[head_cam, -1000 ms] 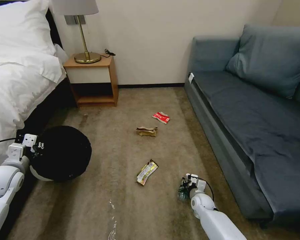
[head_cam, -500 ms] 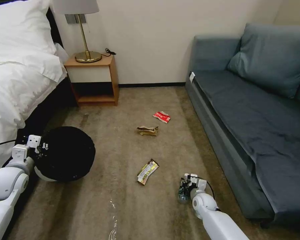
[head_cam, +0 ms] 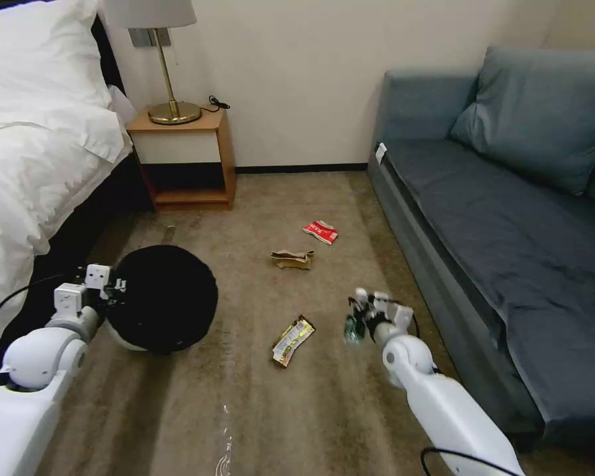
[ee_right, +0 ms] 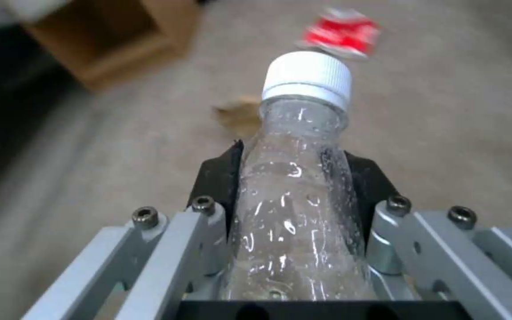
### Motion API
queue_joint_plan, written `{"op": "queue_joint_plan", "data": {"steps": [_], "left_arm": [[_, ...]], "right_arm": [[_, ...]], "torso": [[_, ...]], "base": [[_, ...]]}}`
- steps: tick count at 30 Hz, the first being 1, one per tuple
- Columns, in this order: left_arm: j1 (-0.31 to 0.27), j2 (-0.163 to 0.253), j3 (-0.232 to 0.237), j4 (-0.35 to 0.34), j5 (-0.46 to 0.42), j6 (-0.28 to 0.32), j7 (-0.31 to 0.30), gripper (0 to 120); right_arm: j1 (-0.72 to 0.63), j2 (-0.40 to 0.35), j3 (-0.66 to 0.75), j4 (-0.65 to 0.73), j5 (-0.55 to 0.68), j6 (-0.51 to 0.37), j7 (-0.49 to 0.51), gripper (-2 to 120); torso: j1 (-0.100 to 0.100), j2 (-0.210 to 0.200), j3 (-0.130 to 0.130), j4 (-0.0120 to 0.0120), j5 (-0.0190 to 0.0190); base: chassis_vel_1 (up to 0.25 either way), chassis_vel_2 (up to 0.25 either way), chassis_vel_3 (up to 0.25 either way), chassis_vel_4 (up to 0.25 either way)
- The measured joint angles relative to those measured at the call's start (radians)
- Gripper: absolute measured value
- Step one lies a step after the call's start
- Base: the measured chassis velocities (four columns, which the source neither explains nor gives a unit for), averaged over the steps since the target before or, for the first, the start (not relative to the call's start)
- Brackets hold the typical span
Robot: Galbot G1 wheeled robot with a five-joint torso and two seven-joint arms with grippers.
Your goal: Pick up the trash bin, then pick up the garbage on the floor and place it into the trash bin.
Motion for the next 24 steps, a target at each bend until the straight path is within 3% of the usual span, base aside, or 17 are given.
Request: {"op": "queue_joint_plan", "data": {"steps": [9,24], "left_arm": [[-0.042,-0.059,0.043,0.045,0.006,-0.038,0.009,4],[-0.093,-0.068,0.054,0.098,-0.034,-0.089,0.017,4]], "right_arm": [[0.202,0.075,-0.15,0.009,0.099,-0.007,0.009,30],[0.303,0.206,-0.315,-0.026,0.149,-0.01,-0.015,30]], "torso": [[0.0,0.0,0.0,0.0003,-0.0003],[0.0,0.0,0.0,0.0002,-0.0003]], "base": [[0.0,0.0,0.0,0.0],[0.0,0.0,0.0,0.0]]}}
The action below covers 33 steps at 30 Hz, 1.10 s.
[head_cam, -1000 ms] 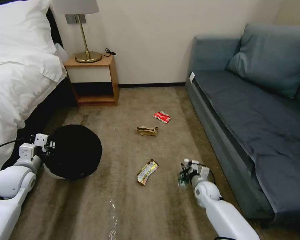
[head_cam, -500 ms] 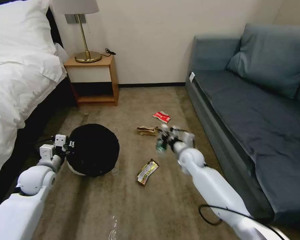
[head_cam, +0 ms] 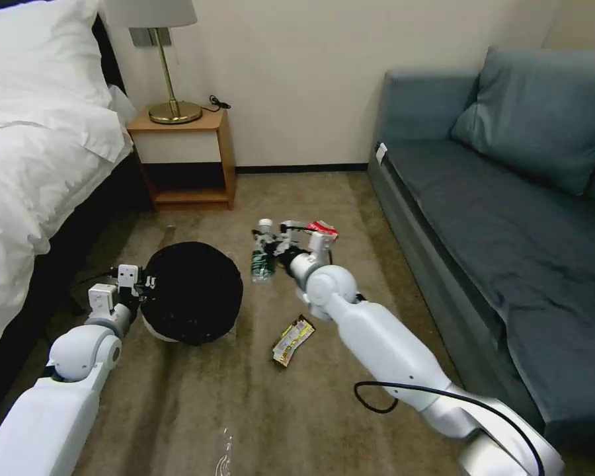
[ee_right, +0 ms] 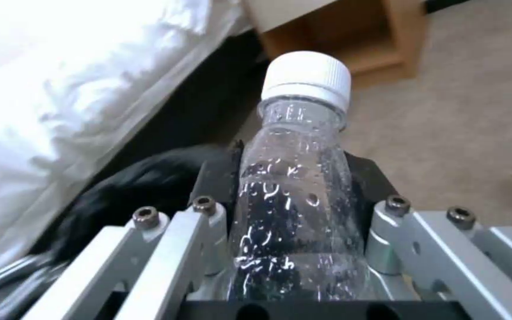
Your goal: Pick up the trash bin, then pick up the garbage on the floor and place it into the trash bin.
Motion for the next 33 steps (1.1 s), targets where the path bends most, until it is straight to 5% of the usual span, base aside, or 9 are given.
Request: {"op": "queue_joint_plan", "data": {"steps": [18,33], "left_arm": [[-0.083,-0.056,0.059,0.066,-0.013,-0.021,-0.01,4],[-0.067,-0.055,0.05,0.054,-0.018,-0.018,-0.019,4]], "right_arm": [[0.002,0.083,-0.099,-0.033,0.0,0.041,-0.038,30],[-0.004,0.077,-0.073,-0.044,-0.011,0.056,-0.049,83]], "torso": [[0.0,0.0,0.0,-0.0003,0.0001],[0.0,0.0,0.0,-0.0001,0.0002]], "base": [[0.0,0.0,0.0,0.0],[0.0,0.0,0.0,0.0]]}}
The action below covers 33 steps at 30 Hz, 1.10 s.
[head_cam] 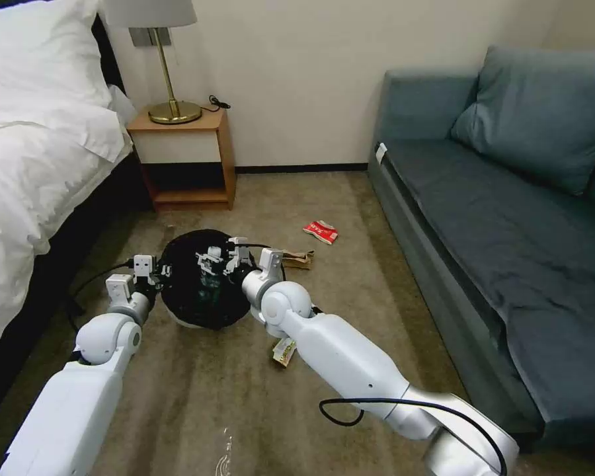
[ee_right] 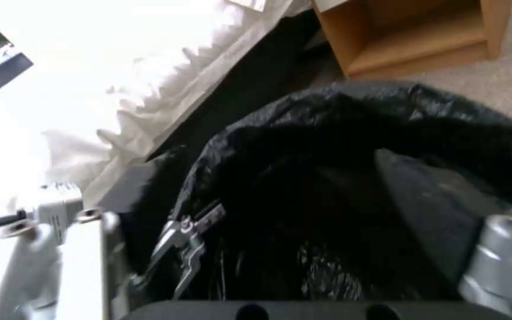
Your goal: Pick up the trash bin, then pick up the garbage on the floor and place it into the trash bin.
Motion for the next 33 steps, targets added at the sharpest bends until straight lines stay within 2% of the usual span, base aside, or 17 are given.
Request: {"op": "queue_joint_plan", "data": {"steps": [1,4,6,12,19,26,33], "left_arm": [[0.0,0.0,0.0,0.0,0.0,0.0,0.0,4],[0.012,0.009,-0.017,-0.005,0.001,0.0,-0.001,4],[0.015,0.013,-0.023,-0.006,0.001,0.0,-0.001,4],[0.042,0.033,-0.053,-0.025,0.003,-0.003,0.001,4],[0.063,0.052,-0.08,-0.04,0.004,-0.005,0.003,4],[0.079,0.071,-0.103,-0.048,0.004,-0.006,0.005,4],[0.101,0.08,-0.128,-0.06,0.003,-0.008,0.006,4]], "right_arm": [[0.0,0.0,0.0,0.0,0.0,0.0,0.0,83],[-0.005,-0.015,0.012,0.013,-0.011,-0.003,0.003,98],[-0.006,-0.023,0.027,0.014,-0.023,-0.005,0.006,99],[-0.021,-0.082,0.113,-0.023,-0.057,-0.027,0.034,100],[-0.064,-0.107,0.158,-0.117,-0.134,-0.034,0.038,100],[-0.109,-0.101,0.157,-0.233,-0.236,-0.033,0.017,100],[-0.171,-0.13,0.119,-0.211,-0.262,-0.062,0.018,100]], "torso": [[0.0,0.0,0.0,0.0,0.0],[0.0,0.0,0.0,0.0001,0.0],[0.0,0.0,0.0,0.0002,0.0],[0.0,0.0,0.0,-0.0003,0.0001],[0.0,0.0,0.0,-0.0001,0.0002],[0.0,0.0,0.0,0.0,0.0002],[0.0,0.0,0.0,-0.0001,0.0]], "base": [[0.0,0.0,0.0,0.0],[0.0,0.0,0.0,0.0],[0.0,0.0,0.0,0.0],[0.0,0.0,0.0,0.0],[0.0,0.0,0.0,0.0],[0.0,0.0,0.0,0.0],[0.0,0.0,0.0,0.0]]}}
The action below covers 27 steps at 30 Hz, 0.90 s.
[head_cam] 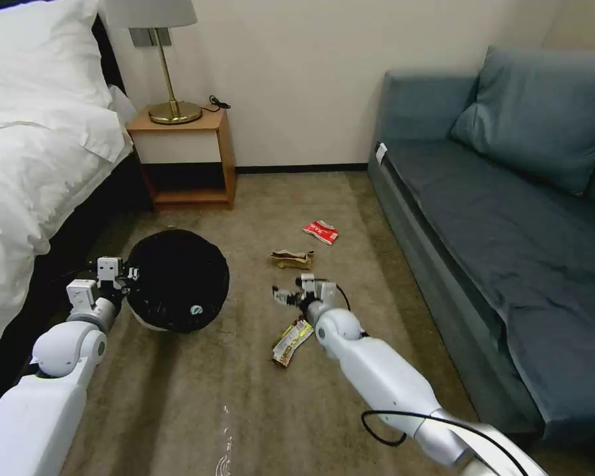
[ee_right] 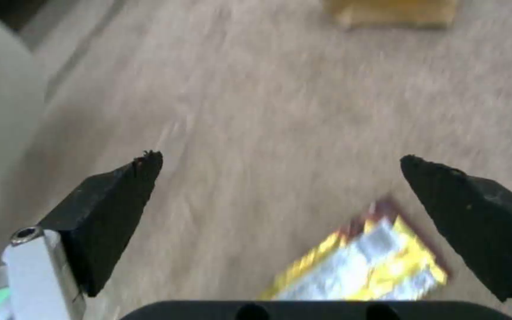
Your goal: Pick up the trash bin, then pick up the garbage on the floor and place it into the trash bin.
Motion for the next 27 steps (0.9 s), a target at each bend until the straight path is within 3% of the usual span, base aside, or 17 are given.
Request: {"op": "queue_joint_plan", "data": {"steps": [12,27], "left_arm": [[0.015,0.021,-0.027,-0.01,-0.01,-0.001,0.005,4],[0.018,0.013,-0.019,-0.014,-0.006,-0.002,0.006,4]], "right_arm": [[-0.11,-0.053,-0.099,0.08,-0.028,-0.084,0.013,100],[-0.123,-0.038,-0.11,-0.003,-0.097,-0.051,-0.018,100]], "torso": [[0.0,0.0,0.0,0.0001,0.0],[0.0,0.0,0.0,0.0,-0.0001]], "base": [[0.0,0.0,0.0,0.0],[0.0,0.0,0.0,0.0]]}}
